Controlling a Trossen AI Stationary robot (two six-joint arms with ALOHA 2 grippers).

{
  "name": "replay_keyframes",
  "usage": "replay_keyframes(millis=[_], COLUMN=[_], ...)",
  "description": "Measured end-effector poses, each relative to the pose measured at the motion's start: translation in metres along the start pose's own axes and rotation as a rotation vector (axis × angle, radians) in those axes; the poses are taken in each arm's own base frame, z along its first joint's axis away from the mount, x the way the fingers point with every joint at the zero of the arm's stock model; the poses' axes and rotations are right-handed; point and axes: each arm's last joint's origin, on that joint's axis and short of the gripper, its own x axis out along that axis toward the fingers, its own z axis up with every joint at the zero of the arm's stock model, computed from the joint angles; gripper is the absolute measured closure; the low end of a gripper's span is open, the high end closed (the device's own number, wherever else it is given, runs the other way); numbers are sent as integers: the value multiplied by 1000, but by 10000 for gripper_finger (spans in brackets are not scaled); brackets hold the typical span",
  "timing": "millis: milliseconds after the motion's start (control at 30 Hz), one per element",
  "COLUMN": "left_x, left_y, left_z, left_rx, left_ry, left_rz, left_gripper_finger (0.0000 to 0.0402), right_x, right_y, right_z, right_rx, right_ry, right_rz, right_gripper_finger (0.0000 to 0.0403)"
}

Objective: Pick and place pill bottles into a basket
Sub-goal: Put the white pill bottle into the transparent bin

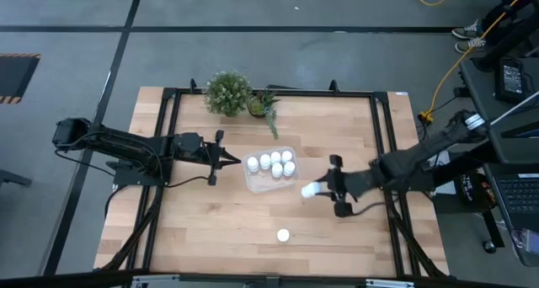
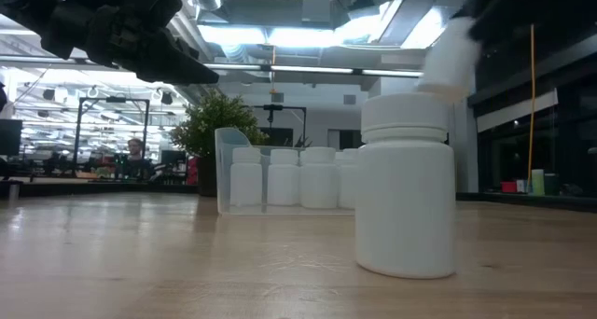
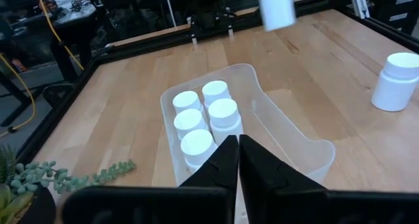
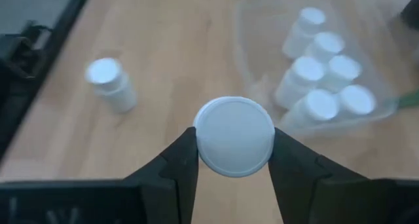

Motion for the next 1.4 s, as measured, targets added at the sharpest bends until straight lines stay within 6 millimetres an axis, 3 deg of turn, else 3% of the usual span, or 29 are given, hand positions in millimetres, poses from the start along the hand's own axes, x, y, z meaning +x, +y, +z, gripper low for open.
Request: replay_keyframes(millis=[400,933,1400], left_x=[0,0,0], left_y=[0,0,3], left_z=[0,0,0], left_rx=[26,29,112], left_ry=[-3,-3,21], left_rz=[3,5,110], left_gripper_finger=[399,392,393], right_x=[33,87,125], right_y=[-56,-101,-110], right_z=[25,68,103], right_rx=[-130,-303,-405], right_ry=[-127,25,162], right_rz=[98,167,199], right_gripper_finger=[257,257,257])
